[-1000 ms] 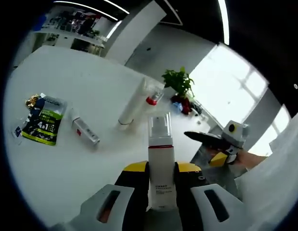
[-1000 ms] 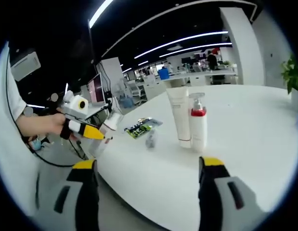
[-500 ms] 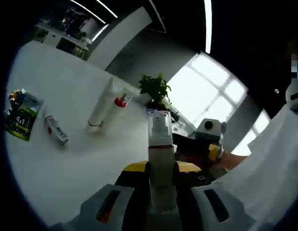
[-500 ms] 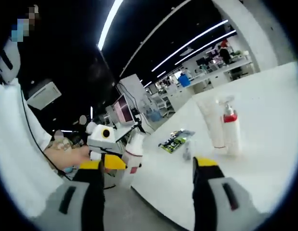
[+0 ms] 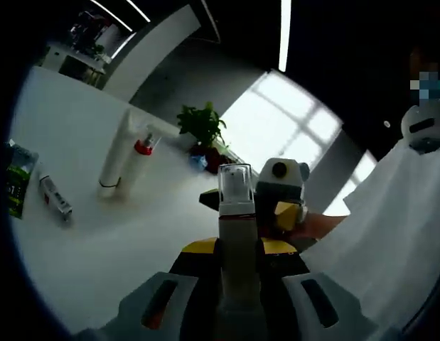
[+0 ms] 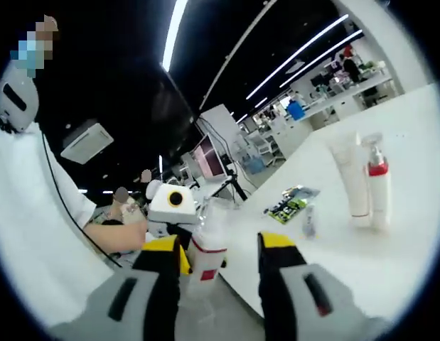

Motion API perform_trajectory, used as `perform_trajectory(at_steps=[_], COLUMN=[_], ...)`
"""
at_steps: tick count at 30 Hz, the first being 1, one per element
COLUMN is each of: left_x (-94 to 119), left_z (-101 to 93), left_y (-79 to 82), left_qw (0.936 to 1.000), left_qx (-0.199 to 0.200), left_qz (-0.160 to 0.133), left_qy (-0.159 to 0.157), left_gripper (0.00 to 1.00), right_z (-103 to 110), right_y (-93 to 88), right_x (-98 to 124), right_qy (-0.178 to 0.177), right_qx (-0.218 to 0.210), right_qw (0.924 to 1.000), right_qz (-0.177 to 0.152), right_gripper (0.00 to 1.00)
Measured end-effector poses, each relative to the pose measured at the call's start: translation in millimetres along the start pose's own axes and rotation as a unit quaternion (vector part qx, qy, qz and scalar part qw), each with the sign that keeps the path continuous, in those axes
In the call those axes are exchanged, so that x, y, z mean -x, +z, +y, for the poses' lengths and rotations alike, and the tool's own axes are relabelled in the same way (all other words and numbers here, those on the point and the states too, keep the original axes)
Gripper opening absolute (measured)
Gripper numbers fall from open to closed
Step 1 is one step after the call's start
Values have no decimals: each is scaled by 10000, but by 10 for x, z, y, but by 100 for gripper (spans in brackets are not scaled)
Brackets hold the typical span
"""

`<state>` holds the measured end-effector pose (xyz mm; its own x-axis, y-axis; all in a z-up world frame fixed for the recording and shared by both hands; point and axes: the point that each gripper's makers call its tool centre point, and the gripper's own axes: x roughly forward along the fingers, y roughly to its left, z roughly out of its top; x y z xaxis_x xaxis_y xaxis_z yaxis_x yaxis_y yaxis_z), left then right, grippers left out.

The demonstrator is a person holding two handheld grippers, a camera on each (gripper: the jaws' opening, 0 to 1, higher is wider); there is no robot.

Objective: Arrange the skincare products in the storage area until every visible bottle or jar stands upright without overlapping.

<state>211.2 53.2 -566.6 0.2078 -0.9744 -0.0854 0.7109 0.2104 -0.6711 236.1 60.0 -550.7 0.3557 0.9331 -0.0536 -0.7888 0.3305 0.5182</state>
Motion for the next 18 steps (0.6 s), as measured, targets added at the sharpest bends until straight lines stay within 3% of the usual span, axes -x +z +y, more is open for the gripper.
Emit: perform_trajectory(at_steps=[18], left_x=[-32], left_z=[-143], left_y=[36], left_qw=[9983], left_qx=[171], left_qz=[-69], left_qy=[-548], left_gripper=[17], right_z=[177], right_y=[101], right_x=[-56], right_qy=[601], right_qx=[-328], right_qw=[9975], right_qz=[-171], right_gripper=[24])
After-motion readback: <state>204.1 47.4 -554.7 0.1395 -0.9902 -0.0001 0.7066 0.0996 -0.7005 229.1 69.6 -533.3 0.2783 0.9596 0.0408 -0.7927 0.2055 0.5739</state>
